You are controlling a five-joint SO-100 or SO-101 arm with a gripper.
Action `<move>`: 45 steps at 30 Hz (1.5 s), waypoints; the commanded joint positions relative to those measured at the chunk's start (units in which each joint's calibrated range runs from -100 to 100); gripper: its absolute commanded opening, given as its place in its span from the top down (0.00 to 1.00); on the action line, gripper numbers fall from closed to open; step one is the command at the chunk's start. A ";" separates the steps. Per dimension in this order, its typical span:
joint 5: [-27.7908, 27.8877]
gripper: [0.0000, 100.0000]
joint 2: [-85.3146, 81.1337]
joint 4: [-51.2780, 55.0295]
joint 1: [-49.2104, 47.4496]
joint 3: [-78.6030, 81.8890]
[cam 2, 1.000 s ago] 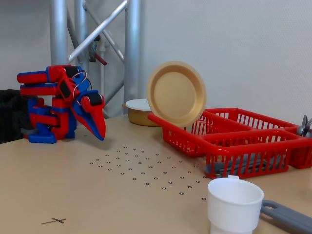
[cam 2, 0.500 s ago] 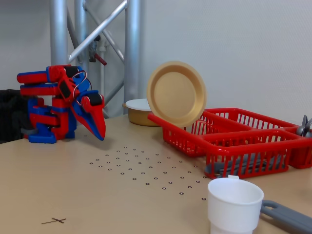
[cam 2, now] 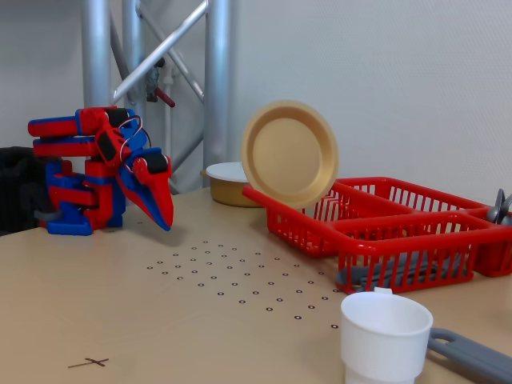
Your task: Grasp the plate, place it on the cross drawn on the table.
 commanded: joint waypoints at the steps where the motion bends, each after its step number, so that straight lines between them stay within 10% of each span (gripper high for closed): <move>1: 0.20 1.00 -0.35 -0.84 0.95 0.54; 23: 4.44 0.85 0.07 -10.17 -3.79 -3.45; 45: 43.81 0.65 40.40 1.42 -20.66 -79.52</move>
